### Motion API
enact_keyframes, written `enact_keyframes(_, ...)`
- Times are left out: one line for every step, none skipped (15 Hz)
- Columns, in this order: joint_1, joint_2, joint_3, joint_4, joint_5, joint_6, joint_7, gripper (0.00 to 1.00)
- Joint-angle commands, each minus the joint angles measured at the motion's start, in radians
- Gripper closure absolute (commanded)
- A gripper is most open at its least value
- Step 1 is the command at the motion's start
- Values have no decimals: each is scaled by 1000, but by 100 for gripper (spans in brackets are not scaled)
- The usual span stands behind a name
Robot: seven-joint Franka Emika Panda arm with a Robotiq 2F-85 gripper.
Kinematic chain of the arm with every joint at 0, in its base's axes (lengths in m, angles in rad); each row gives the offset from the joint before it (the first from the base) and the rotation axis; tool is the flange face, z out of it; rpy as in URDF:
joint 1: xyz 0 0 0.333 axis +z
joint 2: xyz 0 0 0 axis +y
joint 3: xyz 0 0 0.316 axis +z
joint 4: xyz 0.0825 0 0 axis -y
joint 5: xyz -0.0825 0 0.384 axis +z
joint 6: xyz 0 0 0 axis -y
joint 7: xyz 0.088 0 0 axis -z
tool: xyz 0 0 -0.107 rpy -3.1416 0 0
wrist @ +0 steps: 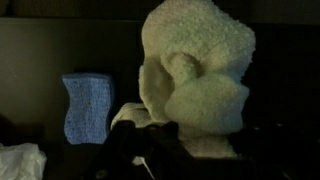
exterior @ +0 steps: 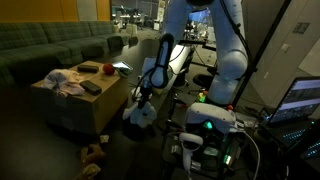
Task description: Pick up all the objects that are on the box and put them on the table, then pick up the objects that are on the table and put them on the box
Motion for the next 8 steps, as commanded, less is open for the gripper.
enact_keyframes(-248, -214, 245, -90, 26, -142, -82, 96)
enact_keyframes(-303, -229, 314, -79, 70, -174, -121, 96)
enact_keyframes(-357, -255, 386, -68, 129, -212, -173, 96)
enact_keyframes(-430, -287, 471, -58, 172, -256, -213, 96)
enact_keyframes(-487, -319, 545, -48, 232, -286, -261, 96)
enact_keyframes(-546, -348, 622, -36, 287, -312, -302, 96)
enact_keyframes(-584, -376, 679, -20, 344, -336, -346, 96)
enact_keyframes(-627, -400, 738, 7, 413, -376, -401, 96)
